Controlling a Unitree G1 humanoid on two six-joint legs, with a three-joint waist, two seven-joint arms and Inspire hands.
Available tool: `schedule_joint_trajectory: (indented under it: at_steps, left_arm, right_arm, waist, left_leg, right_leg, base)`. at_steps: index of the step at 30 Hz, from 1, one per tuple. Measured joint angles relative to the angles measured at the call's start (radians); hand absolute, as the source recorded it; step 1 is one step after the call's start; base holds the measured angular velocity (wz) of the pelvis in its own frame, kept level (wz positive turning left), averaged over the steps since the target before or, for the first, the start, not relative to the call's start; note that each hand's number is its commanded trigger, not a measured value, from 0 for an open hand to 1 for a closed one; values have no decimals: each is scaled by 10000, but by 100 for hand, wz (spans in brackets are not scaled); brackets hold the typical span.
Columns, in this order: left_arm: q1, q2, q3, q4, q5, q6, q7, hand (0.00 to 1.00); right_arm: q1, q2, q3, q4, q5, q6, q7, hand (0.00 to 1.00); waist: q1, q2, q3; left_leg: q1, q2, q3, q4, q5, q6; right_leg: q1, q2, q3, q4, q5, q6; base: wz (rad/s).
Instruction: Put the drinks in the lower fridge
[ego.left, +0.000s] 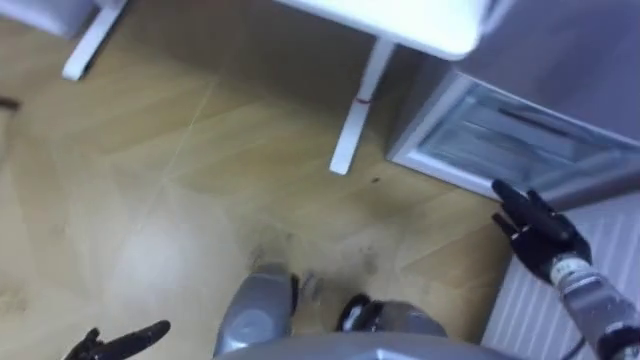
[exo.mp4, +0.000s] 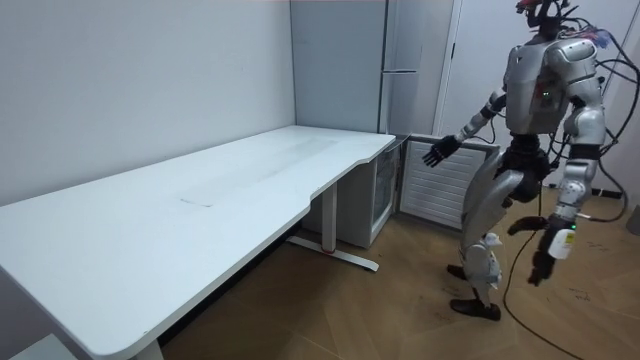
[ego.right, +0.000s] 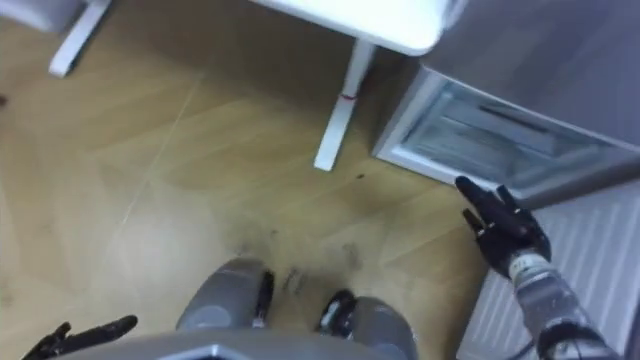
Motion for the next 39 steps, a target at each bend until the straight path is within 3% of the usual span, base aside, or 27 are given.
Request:
schedule_joint_trajectory:
  at_steps: [2, 6, 8, 12, 14, 17, 22, 26, 34, 39]
  left_arm:
    - [6, -167, 310, 1, -4, -220, 111, 0]
    - [34, -223, 432, -9, 126, -220, 363, 0]
    - [59, -412, 703, 18, 297, -220, 580, 0]
    - [189, -644, 1025, -22, 515, -145, 801, 0]
    - [189, -647, 1190, -32, 765, -115, 1102, 0]
    - [222, -648, 1353, -54, 1240, -34, 1339, 0]
    - [84, -694, 1430, -332, 1604, 292, 1469, 0]
    - [-50, -701, 1333, -539, 1629, 508, 1496, 0]
    - [-55, -733, 1731, -1163, 2820, 817, 1261, 0]
    - [-80, -642, 1958, -1192, 2994, 907, 1057, 0]
  right_arm:
    - [133, 47, -655, -788, -1123, -15, -655, 0]
    - [443, 38, -1453, -2863, -2865, -198, -1717, 0]
    - [508, 44, -2075, -4188, -4436, -303, -2484, 0]
    - [553, -45, -2974, -6219, -5627, -462, -3882, 0]
    - [652, -189, -3280, -6844, -6052, -753, -4648, 0]
    - [823, -292, -3607, -7370, -6709, -760, -5547, 0]
    - [901, -428, -4014, -7350, -6776, -864, -6707, 0]
    - [936, -433, -4019, -6637, -6773, -888, -7277, 0]
    - [898, -448, -4787, -4153, -6967, -615, -7251, 0]
    - [519, -1316, -5053, -2224, -6281, -609, -7028, 0]
  waist:
    - [-299, -222, -12]
    - [-705, -466, -43]
    - [-956, -567, -86]
    - [-1271, -684, -153]
    - [-1443, -725, -149]
    - [-1578, -778, -132]
    - [-1820, -795, -159]
    - [-2013, -817, -166]
    - [-2200, -827, -156]
    - [-2349, -798, -159]
  left_leg:
    - [592, -60, 521, -529, 73, 161]
    - [1161, -240, 892, -1059, 164, 347]
    - [1558, -324, 1088, -1400, 198, 415]
    - [1975, -468, 1277, -1966, 304, 490]
    - [2317, -491, 1287, -2366, 374, 455]
    - [2727, -511, 1280, -2809, 411, 400]
    - [2863, -532, 1273, -3229, 498, 323]
    - [2979, -557, 1186, -3567, 672, 215]
    - [3138, -555, 869, -4244, 996, -3]
    - [3167, -538, 750, -4379, 1031, -55]
  right_leg:
    - [223, -134, 365, -211, 143, 157]
    - [474, -164, 869, -407, 289, 396]
    - [657, -180, 1082, -576, 369, 495]
    - [824, -257, 1295, -729, 425, 590]
    - [1200, -191, 1349, -1209, 484, 660]
    - [1566, -83, 1551, -1544, 500, 680]
    - [1665, 41, 1849, -2017, 517, 709]
    - [1761, 64, 1698, -2349, 520, 709]
    - [1752, 183, 1695, -2521, 515, 646]
    - [1759, 284, 1704, -2535, 520, 632]
  base:
    - [-47]
    - [-24]
    - [-21]
    - [-10]
    - [0]
    - [0]
    - [0]
    - [0]
    - [4]
    - [5]
